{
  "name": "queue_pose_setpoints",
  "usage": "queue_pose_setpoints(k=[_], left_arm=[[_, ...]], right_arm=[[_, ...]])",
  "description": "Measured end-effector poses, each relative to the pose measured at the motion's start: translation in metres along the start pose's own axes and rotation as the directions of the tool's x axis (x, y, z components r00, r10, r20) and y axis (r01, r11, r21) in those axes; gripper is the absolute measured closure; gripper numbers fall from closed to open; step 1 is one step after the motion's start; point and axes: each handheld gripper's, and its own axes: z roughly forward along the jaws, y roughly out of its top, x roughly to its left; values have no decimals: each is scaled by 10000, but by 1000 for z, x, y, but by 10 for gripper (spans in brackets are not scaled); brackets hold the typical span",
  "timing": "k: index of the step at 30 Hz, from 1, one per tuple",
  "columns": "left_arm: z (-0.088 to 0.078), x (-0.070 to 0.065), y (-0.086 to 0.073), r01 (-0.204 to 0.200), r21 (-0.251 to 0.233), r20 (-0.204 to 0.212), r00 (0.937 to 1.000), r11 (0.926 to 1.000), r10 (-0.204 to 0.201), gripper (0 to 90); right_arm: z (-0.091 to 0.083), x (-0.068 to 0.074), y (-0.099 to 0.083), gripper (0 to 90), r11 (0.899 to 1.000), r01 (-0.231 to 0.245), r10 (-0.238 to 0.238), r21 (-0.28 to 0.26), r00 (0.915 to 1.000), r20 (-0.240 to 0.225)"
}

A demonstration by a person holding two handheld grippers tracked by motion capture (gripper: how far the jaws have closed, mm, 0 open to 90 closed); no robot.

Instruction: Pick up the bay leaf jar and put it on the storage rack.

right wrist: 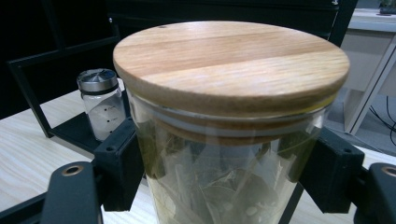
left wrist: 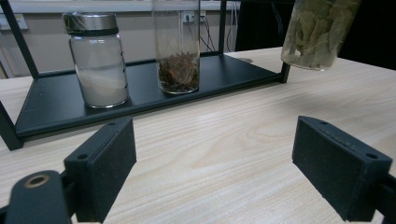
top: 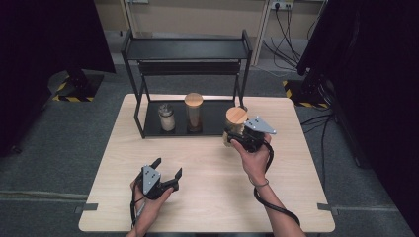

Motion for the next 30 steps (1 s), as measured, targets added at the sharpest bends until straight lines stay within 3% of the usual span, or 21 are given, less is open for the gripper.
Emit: queue_pose_setpoints(k=[30], left_arm=[[0, 0, 0, 0, -12, 11, 10000, 10000, 1, 131]], right_arm=[[21, 3, 12, 253, 10000, 37, -37, 61, 10000, -3]])
